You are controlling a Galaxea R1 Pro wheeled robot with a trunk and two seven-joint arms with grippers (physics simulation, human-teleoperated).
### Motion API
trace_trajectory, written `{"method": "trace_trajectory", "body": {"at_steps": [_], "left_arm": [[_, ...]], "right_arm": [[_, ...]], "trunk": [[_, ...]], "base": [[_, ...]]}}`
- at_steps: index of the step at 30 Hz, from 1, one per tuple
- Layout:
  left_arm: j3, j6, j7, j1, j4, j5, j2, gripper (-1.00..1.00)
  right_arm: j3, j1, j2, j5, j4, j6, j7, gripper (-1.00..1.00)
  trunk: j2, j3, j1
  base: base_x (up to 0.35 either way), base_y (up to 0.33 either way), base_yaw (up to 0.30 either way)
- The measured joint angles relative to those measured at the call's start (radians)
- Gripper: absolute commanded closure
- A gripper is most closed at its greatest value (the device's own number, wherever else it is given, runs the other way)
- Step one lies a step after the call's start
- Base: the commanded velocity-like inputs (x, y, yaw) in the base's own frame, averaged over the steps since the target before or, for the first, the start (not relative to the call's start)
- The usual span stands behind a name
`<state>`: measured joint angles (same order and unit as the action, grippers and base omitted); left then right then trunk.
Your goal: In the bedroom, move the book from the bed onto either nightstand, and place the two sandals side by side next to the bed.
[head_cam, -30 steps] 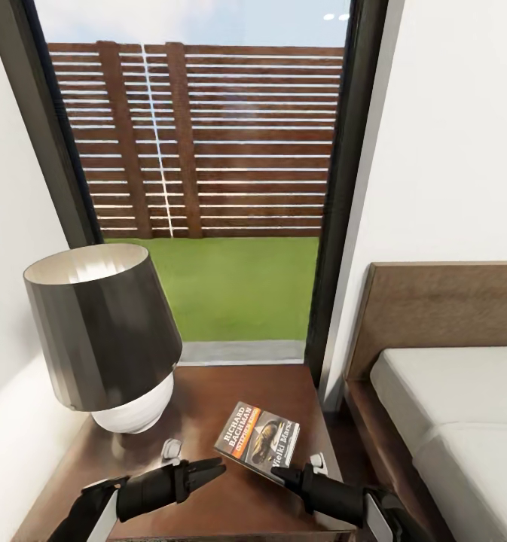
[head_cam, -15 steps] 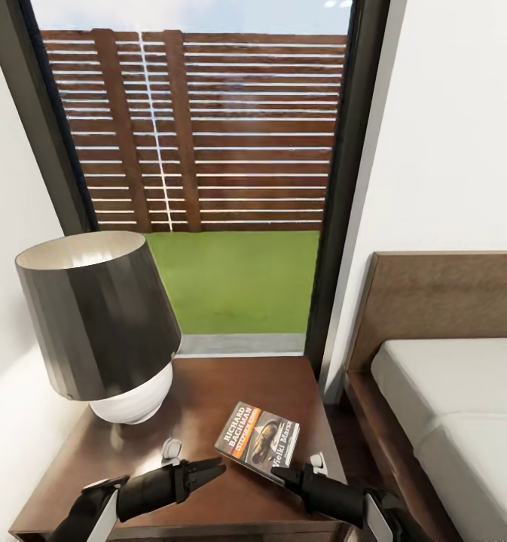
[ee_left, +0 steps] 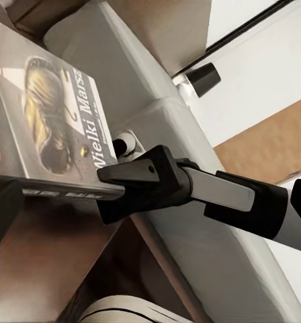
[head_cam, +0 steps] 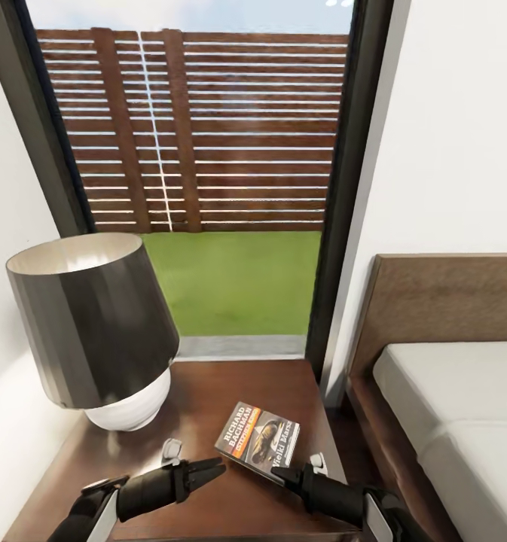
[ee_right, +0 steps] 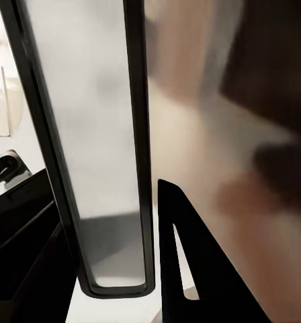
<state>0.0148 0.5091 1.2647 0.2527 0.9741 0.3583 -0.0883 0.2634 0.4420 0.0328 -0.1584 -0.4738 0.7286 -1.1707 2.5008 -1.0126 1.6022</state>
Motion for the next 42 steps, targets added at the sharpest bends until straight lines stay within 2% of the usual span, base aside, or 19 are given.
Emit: {"method": "trace_trajectory", "body": {"at_steps": [18, 23, 38, 42], "left_arm": [[0.000, 0.000, 0.001, 0.000, 0.000, 0.001, 0.000, -1.00], [0.000, 0.002, 0.001, 0.000, 0.000, 0.001, 0.000, -1.00], [-0.001, 0.001, 0.001, 0.000, 0.000, 0.002, 0.000, -1.00], [0.000, 0.002, 0.002, 0.000, 0.000, 0.001, 0.000, -1.00]], "right_arm": [[0.000, 0.000, 0.000, 0.000, 0.000, 0.000, 0.001, 1.00], [0.002, 0.000, 0.000, -0.016, -0.011, 0.005, -0.019, 1.00], [0.002, 0.000, 0.000, -0.016, -0.011, 0.001, -0.019, 1.00], [0.001, 0.000, 0.000, -0.004, 0.000, -0.003, -0.003, 1.00]], "trunk": [[0.000, 0.000, 0.000], [0.001, -0.019, 0.002], [0.001, -0.019, 0.002], [0.000, -0.008, 0.001]], "base": [[0.057, 0.016, 0.000], [0.000, 0.000, 0.000], [0.000, 0.000, 0.000], [0.000, 0.000, 0.000]]}}
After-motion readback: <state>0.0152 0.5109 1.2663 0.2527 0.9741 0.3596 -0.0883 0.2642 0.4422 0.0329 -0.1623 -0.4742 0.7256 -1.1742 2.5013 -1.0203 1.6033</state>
